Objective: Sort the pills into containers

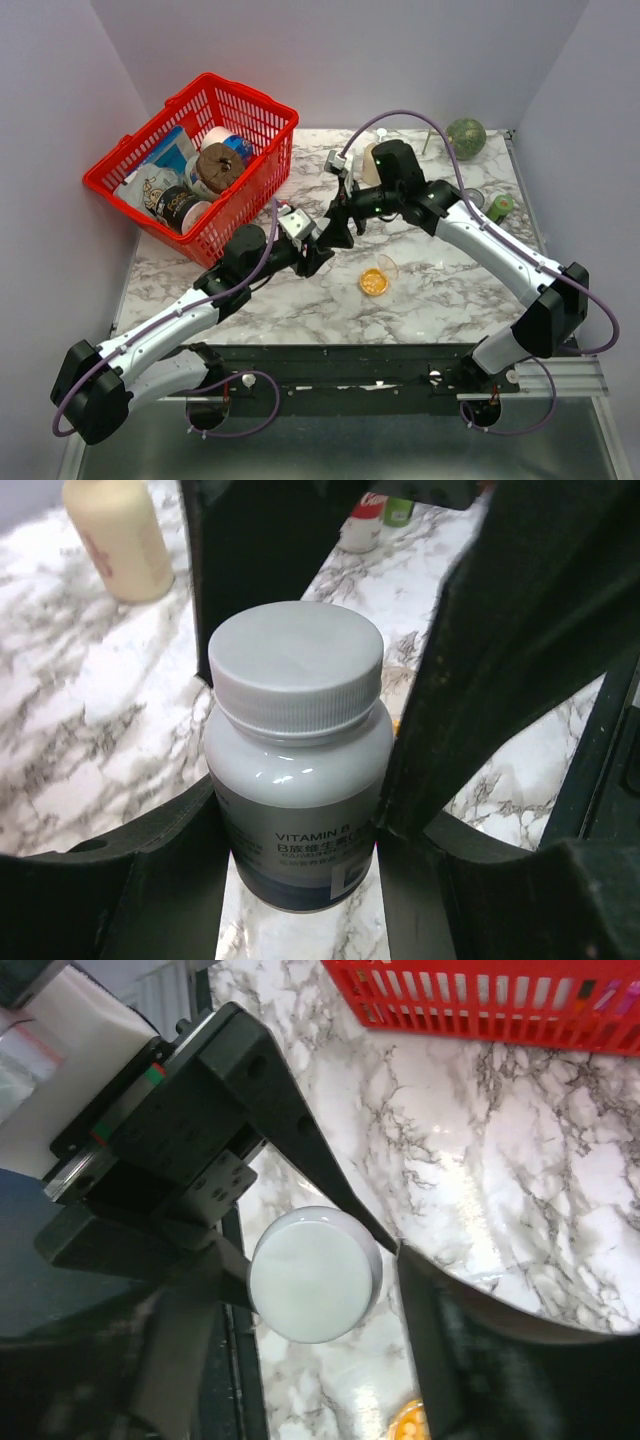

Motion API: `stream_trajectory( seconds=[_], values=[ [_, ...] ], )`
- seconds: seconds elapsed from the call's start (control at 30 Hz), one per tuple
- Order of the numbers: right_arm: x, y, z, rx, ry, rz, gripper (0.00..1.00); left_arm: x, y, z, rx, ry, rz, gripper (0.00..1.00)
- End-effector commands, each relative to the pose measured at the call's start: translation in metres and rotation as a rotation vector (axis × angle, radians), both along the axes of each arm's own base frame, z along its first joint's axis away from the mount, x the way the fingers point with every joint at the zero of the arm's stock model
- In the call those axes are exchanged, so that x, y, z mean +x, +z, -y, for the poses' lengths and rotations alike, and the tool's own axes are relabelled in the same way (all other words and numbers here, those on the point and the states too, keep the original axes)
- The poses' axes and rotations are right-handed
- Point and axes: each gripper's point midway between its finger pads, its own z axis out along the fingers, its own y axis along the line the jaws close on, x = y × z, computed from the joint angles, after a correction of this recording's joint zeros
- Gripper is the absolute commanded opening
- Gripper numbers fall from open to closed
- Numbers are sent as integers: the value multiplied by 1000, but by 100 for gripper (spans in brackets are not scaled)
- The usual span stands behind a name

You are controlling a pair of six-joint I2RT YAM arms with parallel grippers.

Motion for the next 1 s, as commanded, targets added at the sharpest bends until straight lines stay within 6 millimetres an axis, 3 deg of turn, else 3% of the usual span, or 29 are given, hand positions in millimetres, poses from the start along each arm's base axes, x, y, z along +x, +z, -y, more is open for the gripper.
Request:
stream_trajectory(
  seconds=[0.0, 0.13, 0.2, 0.23, 0.27, 0.33, 0.37, 0.43, 0.5, 0.7, 0.97],
  values=[
    [-18, 41, 14, 81, 82, -52, 99, -22, 47, 12, -106, -188, 164, 0],
    [-25, 90, 32, 194, 169, 77, 100, -49, 28, 13, -85, -323, 91, 0],
    [-36, 99, 37, 228, 268, 169, 100, -61, 28, 13, -87, -386, 86, 0],
    [-50, 91, 44, 208, 318, 135, 100, -64, 28, 12, -83, -401, 78, 0],
    [-57, 99, 45, 251, 431, 288, 100, -68, 33, 12, -86, -429, 82, 0],
    [-83, 84, 59, 242, 539, 288, 100, -79, 34, 14, -84, -502, 66, 0],
    [-81, 84, 58, 274, 620, 454, 100, -82, 38, 15, -85, -529, 65, 0],
    [-100, 71, 62, 234, 692, 422, 100, -92, 36, 17, -72, -599, 33, 0],
    [-102, 63, 55, 217, 768, 468, 98, -94, 40, 20, -64, -638, 21, 0],
    [-112, 42, 45, 152, 822, 395, 89, -95, 39, 21, -26, -682, 4, 0],
    [-110, 38, 45, 106, 800, 331, 71, -94, 39, 22, -19, -685, 8, 0]
  ],
)
